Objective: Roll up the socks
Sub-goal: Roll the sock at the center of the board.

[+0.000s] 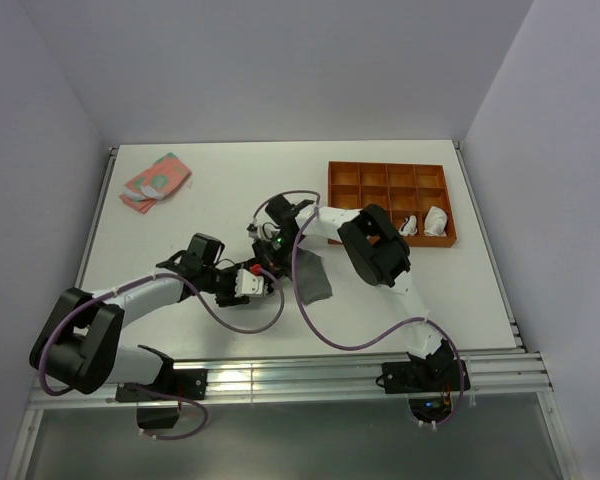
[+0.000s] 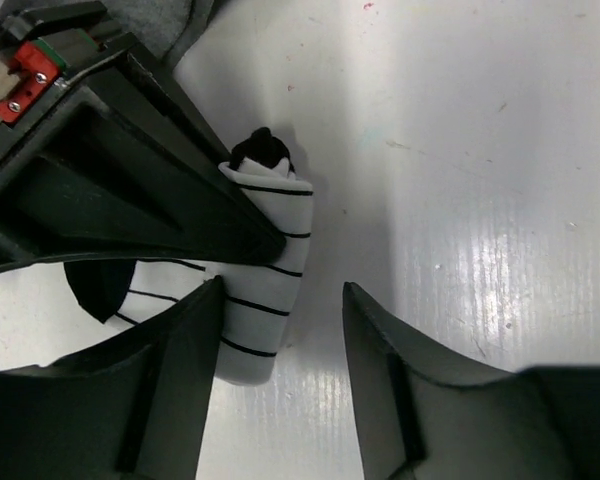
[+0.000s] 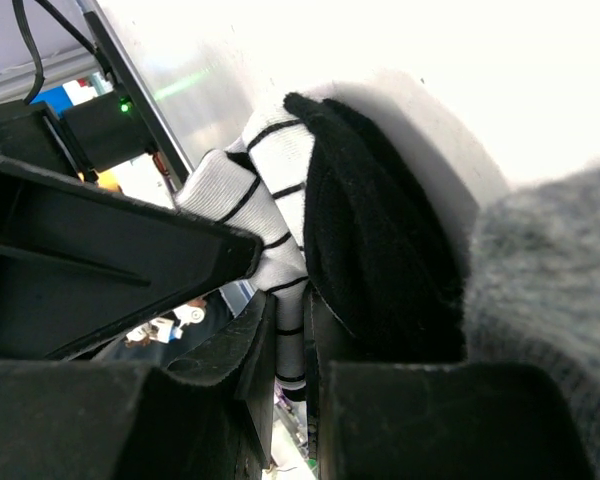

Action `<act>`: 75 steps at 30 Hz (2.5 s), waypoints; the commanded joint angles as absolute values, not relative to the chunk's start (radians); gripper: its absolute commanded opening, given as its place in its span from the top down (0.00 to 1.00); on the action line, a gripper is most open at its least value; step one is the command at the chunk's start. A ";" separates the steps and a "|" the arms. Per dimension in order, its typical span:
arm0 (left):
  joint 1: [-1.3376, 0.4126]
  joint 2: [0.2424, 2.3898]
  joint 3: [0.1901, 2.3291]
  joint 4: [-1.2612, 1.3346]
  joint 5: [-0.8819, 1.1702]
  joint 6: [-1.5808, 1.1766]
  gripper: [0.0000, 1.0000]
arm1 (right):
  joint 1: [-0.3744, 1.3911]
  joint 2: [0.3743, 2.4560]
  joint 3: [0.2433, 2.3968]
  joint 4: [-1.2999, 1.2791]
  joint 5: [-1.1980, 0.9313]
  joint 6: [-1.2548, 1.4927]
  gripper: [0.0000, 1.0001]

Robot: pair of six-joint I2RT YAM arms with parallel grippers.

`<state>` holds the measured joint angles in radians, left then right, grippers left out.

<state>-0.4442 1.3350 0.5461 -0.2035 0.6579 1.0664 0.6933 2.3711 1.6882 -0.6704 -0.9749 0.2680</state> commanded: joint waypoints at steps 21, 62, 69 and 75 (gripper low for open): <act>-0.453 1.641 0.831 -0.535 0.669 1.011 0.97 | 0.684 2.297 1.500 -0.586 -0.620 0.248 0.86; -0.354 2.123 1.262 -1.189 0.862 1.019 1.00 | 1.121 1.580 0.791 0.287 0.110 0.146 0.52; -0.353 2.163 1.270 -1.218 0.859 1.028 1.00 | 1.169 1.635 0.848 0.292 0.140 0.097 0.51; -0.353 2.181 1.282 -1.233 0.854 1.022 1.00 | 1.229 1.648 0.879 0.279 0.173 0.069 0.49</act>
<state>-0.3431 2.1410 1.2739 -1.2720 0.9192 1.0149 1.2003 1.6619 0.8257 0.1818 0.1440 0.1139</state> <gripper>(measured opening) 0.228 0.503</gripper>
